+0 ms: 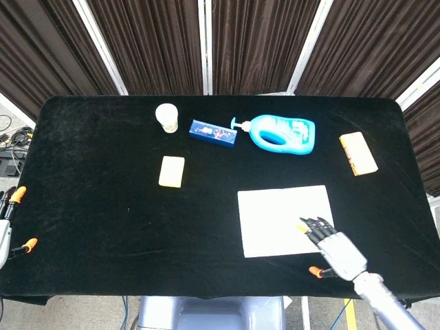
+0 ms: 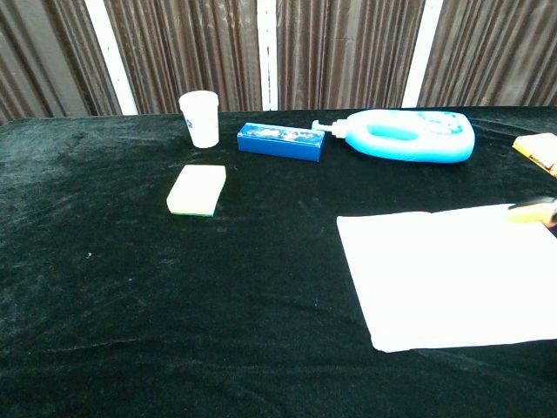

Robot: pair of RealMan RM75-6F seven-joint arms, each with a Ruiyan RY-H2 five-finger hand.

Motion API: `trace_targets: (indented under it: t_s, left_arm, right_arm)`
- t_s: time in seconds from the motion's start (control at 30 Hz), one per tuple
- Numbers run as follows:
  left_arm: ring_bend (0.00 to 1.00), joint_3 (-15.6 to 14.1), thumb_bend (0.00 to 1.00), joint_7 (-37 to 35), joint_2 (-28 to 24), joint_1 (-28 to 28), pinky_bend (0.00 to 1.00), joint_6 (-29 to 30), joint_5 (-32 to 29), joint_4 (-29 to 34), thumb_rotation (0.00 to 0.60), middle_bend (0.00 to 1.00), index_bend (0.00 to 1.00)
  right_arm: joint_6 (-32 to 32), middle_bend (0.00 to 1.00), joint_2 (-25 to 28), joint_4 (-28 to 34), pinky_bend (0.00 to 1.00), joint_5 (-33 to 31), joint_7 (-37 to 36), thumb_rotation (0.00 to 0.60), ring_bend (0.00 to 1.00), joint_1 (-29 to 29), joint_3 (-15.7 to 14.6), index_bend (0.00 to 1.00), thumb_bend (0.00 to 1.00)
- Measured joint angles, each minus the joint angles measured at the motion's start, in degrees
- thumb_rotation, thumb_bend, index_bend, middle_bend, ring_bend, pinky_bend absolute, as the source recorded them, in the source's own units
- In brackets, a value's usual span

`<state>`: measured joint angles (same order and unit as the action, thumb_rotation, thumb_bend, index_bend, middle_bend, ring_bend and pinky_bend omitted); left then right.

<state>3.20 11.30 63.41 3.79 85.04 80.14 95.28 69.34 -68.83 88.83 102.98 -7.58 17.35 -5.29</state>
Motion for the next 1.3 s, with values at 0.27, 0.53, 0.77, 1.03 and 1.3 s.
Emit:
trace_targets:
  t_s: [0.27, 0.53, 0.77, 1.03, 1.3]
  left_arm:
    - [0.0, 0.07, 0.14, -0.45, -0.07, 0.01, 0.0, 0.08, 0.24, -0.05, 0.6, 0.0, 0.0]
    - [0.0, 0.21, 0.14, -0.27, 0.06, 0.1, 0.0, -0.07, -0.03, -0.09, 0.6, 0.0, 0.0]
    - [0.0, 0.38, 0.14, -0.15, 0.14, 0.22, 0.0, -0.33, -0.43, -0.18, 0.6, 0.0, 0.0]
    - [0.0, 0.44, 0.14, -0.01, 0.31, 0.21, 0.0, -0.14, -0.4, -0.2, 0.6, 0.0, 0.0]
    - [0.0, 0.47, 0.14, -0.02, 0.33, 0.22, 0.0, -0.11, -0.37, -0.11, 0.6, 0.0, 0.0]
  right_arm:
    - [-2.62, 0.0, -7.31, -1.84, 0.0, -1.67, 4.47, 0.6, 0.0, 0.62, -0.33, 0.0, 0.08]
    - [-2.32, 0.0, -13.28, -6.36, 0.0, -3.9, 4.52, 0.6, 0.0, 0.93, 0.81, 0.0, 0.08]
    - [-2.16, 0.0, -17.53, -9.8, 0.0, -6.44, 3.64, 0.6, 0.0, 1.13, 1.84, 0.0, 0.08]
    - [-1.76, 0.0, -20.55, -11.04, 0.0, -7.87, 4.69, 0.6, 0.0, 1.48, 2.64, 0.0, 0.08]
    - [-1.39, 0.0, -22.71, -12.1, 0.0, -9.24, 6.42, 0.6, 0.0, 1.57, 3.17, 0.0, 0.08]
